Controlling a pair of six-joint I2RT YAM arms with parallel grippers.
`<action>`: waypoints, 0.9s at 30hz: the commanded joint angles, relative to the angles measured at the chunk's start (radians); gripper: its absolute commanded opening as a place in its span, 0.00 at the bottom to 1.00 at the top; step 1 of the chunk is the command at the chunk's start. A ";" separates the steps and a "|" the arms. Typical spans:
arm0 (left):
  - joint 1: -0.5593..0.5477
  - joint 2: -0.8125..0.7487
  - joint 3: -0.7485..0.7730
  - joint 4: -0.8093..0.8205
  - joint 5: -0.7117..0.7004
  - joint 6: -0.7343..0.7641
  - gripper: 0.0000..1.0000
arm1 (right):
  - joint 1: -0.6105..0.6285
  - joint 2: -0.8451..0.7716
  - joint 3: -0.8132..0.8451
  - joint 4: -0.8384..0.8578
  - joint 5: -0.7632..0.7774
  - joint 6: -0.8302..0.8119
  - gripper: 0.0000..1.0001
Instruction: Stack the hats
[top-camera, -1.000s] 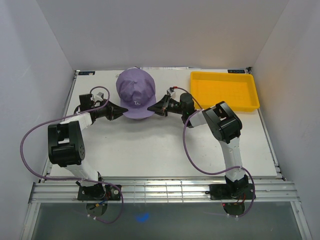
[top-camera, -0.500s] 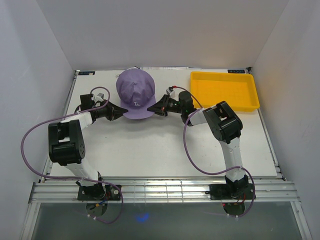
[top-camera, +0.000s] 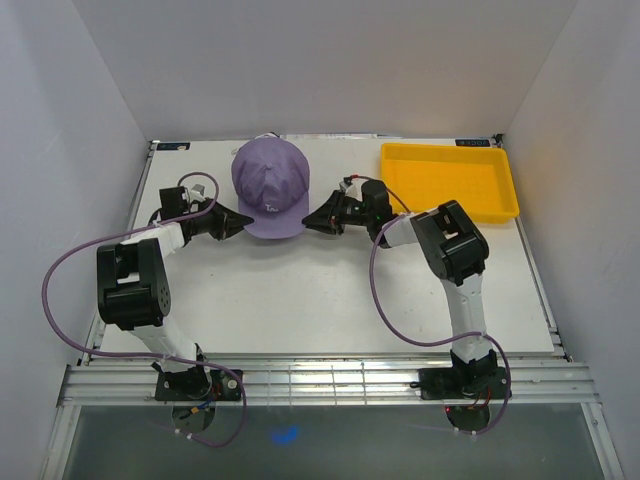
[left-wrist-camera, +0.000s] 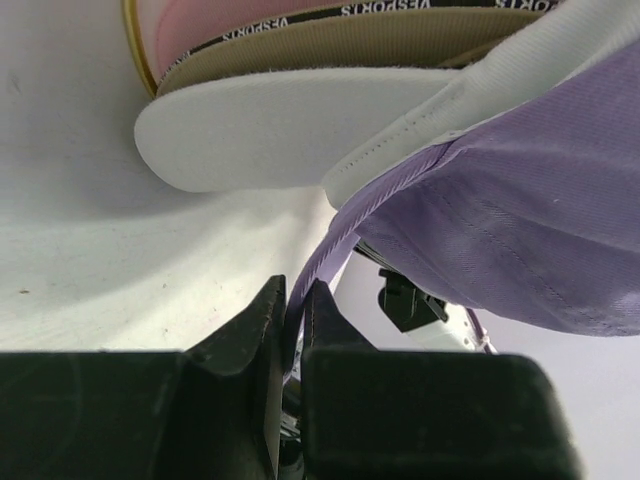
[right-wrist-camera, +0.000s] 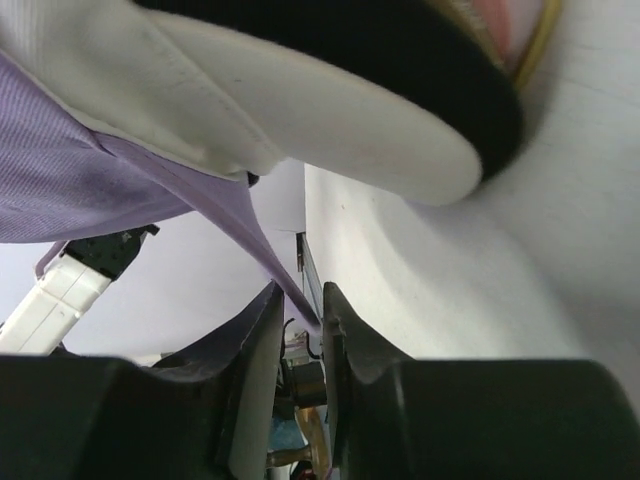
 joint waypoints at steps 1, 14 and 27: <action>0.050 0.034 -0.013 -0.120 -0.281 0.028 0.17 | -0.065 0.007 -0.031 -0.169 0.015 -0.061 0.28; 0.038 0.020 -0.010 -0.120 -0.277 0.051 0.50 | -0.065 -0.013 -0.021 -0.195 0.022 -0.086 0.27; 0.013 0.029 -0.001 -0.123 -0.274 0.060 0.56 | -0.065 -0.047 -0.005 -0.215 0.019 -0.103 0.27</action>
